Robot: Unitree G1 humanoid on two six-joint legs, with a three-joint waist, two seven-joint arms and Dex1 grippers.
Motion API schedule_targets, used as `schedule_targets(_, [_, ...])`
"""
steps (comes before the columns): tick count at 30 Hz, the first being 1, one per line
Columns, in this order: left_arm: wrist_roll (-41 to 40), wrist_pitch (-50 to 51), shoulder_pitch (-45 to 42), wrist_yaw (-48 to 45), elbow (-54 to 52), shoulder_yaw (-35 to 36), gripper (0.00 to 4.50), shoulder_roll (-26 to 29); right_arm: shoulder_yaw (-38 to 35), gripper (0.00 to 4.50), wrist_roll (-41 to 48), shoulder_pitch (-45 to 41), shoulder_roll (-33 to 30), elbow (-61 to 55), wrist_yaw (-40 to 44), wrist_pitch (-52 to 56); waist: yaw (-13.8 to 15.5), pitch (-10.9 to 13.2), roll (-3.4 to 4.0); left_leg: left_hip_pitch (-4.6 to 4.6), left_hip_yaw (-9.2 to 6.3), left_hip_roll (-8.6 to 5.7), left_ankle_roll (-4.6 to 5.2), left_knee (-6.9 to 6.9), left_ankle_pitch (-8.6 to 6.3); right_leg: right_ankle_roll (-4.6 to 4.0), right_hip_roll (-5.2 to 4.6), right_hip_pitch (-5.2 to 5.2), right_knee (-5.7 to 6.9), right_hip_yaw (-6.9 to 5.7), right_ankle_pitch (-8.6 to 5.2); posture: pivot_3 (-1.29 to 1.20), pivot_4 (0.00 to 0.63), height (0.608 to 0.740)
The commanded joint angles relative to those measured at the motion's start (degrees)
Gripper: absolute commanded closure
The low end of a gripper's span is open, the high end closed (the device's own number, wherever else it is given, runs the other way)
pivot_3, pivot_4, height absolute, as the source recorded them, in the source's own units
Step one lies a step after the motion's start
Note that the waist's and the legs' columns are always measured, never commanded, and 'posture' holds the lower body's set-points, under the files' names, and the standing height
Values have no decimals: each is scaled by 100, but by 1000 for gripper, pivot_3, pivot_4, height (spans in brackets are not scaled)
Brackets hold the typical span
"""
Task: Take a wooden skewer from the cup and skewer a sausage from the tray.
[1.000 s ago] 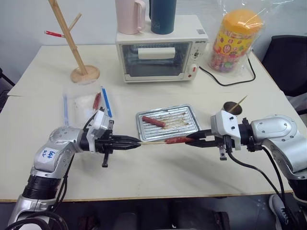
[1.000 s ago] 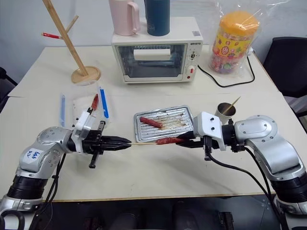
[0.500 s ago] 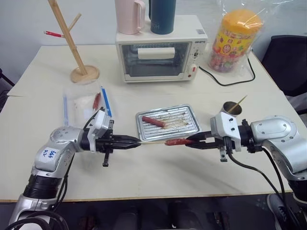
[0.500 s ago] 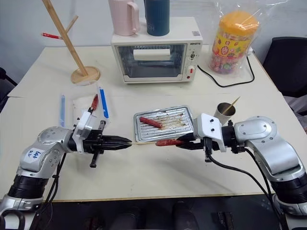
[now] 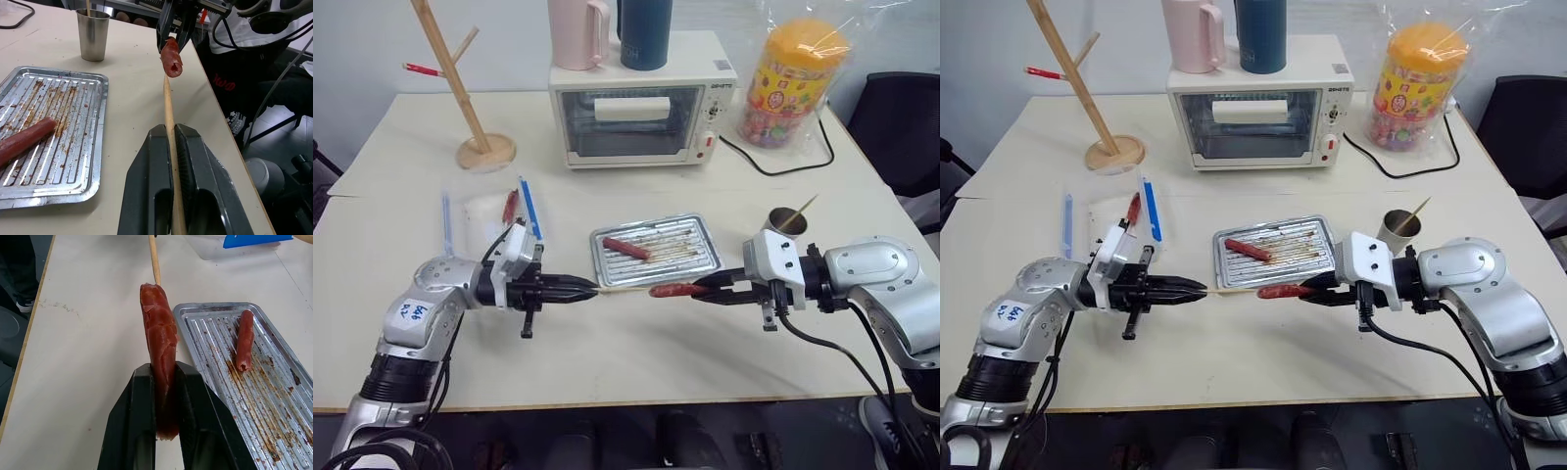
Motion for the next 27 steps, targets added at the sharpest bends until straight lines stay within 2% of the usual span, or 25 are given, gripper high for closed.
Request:
schedule_targets(1, [-54,-28,-58,-47,-176,82,4500,27,-71,3958,46,12,-30,-126,-5,-40,2,0,0,0,0,0,0,0,0,0,0,0,0,0,0,0,150,740])
schedule_targets(10, [-181,127,-39,-190,-170,200,4500,240,-89,3958,11,84,-93,-28,74,-72,-2,0,0,0,1,0,0,1,0,0,0,0,1,1,0,0,150,740])
schedule_targets(27, [-137,167,-56,-222,-214,88,4500,93,-39,3958,-15,26,-11,-23,7,-20,1,0,0,0,0,0,0,2,0,0,0,0,2,0,0,0,150,740])
